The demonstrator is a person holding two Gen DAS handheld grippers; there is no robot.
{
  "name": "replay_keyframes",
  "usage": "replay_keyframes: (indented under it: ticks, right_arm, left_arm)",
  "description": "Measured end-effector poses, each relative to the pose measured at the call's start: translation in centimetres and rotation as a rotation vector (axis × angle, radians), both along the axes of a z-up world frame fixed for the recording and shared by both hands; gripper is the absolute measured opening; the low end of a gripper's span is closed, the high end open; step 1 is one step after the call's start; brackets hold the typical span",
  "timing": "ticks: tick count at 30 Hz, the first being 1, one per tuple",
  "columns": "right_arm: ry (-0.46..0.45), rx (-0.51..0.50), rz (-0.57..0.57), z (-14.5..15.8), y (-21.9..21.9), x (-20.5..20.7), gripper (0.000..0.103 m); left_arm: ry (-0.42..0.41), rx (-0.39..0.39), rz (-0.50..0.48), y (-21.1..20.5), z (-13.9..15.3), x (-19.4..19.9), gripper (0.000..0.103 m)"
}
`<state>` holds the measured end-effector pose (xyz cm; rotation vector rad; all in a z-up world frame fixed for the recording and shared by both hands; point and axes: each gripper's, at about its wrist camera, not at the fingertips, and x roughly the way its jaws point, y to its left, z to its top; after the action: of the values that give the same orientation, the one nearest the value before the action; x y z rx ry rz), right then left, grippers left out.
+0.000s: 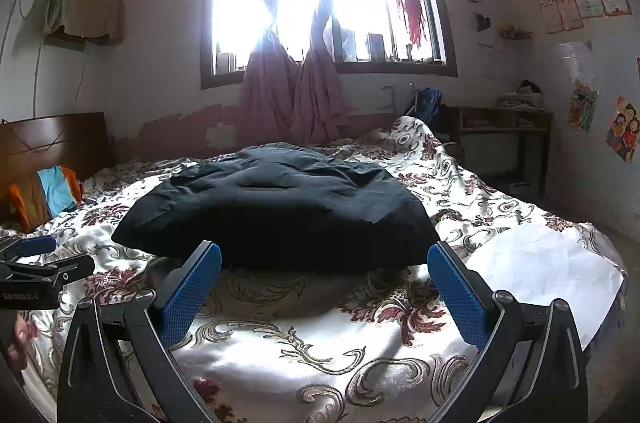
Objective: Fold large clothes
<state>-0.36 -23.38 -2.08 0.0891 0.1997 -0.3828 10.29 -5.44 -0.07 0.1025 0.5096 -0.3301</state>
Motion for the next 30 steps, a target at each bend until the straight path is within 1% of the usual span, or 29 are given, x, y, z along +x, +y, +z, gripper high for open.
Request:
replay_keyframes:
  ticks: [30]
  right_arm:
    - [0.005, -0.001, 0.002, -0.11, 0.04, 0.01, 0.102]
  left_arm:
    - [0.003, -0.003, 0.003, 0.35, -0.26, -0.25, 0.102]
